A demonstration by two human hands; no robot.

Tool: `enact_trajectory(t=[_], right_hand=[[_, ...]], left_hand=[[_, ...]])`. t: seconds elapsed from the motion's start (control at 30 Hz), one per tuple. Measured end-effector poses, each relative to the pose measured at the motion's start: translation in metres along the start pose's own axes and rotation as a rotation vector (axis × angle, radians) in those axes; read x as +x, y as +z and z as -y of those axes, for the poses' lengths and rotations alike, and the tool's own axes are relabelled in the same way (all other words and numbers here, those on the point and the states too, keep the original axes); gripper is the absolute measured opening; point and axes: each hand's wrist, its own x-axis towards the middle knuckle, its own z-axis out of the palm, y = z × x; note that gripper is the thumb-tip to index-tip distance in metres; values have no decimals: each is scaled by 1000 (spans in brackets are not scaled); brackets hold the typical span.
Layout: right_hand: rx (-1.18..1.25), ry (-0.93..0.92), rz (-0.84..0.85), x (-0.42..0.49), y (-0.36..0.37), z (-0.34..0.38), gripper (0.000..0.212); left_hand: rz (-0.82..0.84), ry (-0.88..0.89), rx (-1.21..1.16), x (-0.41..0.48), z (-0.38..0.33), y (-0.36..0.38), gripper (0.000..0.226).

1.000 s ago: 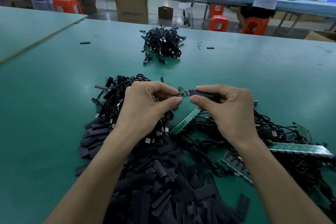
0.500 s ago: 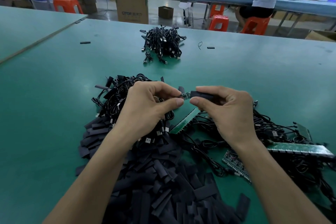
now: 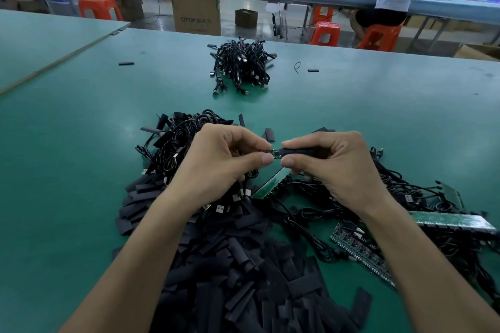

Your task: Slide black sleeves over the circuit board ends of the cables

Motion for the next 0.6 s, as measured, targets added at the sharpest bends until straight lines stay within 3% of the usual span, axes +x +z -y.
enact_trajectory(t=[0.23, 0.47, 0.53, 0.6], right_hand=[[57, 8, 32, -2, 4, 1, 21], [89, 15, -44, -2, 5, -1, 15], [90, 22, -57, -2, 5, -2, 15], [99, 22, -67, -3, 5, -3, 12]], left_hand=[[-7, -2, -58, -3, -4, 0, 25], [5, -24, -114, -2, -5, 3, 12], [-23, -24, -55, -2, -4, 3, 3], [-37, -25, 60, -2, -2, 3, 11]])
